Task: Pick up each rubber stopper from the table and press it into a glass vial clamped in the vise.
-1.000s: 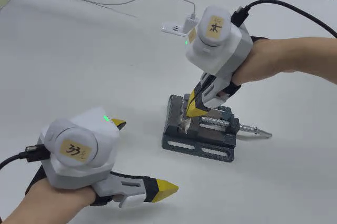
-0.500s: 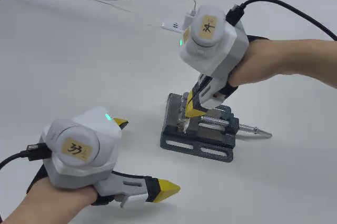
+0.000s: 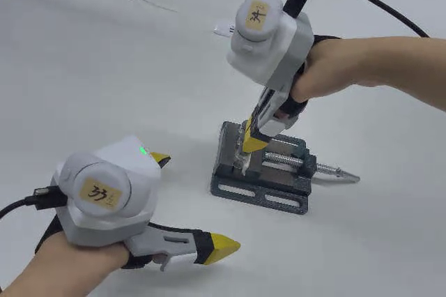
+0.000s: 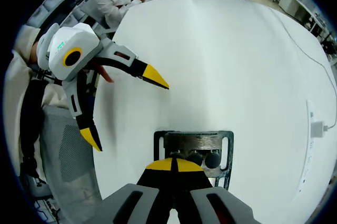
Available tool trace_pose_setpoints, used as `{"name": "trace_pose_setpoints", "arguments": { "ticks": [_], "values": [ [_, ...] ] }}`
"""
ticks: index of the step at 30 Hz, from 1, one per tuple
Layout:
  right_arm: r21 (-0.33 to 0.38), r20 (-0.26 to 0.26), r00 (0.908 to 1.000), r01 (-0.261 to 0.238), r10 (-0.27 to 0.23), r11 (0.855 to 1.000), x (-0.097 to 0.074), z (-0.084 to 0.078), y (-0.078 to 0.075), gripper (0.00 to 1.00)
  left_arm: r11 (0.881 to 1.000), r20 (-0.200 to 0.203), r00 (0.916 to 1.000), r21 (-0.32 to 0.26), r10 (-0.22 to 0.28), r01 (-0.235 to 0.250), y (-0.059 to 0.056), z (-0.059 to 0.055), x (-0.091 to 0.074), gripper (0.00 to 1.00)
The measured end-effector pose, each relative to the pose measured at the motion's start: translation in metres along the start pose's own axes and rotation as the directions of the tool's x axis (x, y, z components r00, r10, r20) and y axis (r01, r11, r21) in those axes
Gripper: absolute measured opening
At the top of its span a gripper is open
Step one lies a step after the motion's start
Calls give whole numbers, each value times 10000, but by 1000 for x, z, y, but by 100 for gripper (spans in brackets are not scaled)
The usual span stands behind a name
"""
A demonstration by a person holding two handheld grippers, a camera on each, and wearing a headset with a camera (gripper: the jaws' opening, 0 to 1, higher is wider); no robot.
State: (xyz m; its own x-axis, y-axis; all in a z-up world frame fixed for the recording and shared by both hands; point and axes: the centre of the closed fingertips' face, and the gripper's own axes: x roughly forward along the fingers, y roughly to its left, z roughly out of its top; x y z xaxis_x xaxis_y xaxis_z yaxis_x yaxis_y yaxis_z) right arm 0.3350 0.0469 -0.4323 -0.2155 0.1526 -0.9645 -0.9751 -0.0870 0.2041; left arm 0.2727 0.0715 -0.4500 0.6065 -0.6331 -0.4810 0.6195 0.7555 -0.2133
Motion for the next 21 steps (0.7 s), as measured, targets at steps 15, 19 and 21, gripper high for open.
{"name": "trace_pose_setpoints", "arguments": {
  "ticks": [15,19,21],
  "values": [
    [311,-538,9982,-233,249,9992,2,-2,-4,0,9999,53,9999,-96,-115,116,-4,2,7,98],
    [750,-458,9982,-341,376,9966,2,-3,-5,0,9999,32,9999,-77,-113,113,-5,2,6,98],
    [1022,-375,9983,-414,455,9939,2,-4,-4,0,9999,65,9999,-86,-86,87,-5,3,6,98]
  ]
}}
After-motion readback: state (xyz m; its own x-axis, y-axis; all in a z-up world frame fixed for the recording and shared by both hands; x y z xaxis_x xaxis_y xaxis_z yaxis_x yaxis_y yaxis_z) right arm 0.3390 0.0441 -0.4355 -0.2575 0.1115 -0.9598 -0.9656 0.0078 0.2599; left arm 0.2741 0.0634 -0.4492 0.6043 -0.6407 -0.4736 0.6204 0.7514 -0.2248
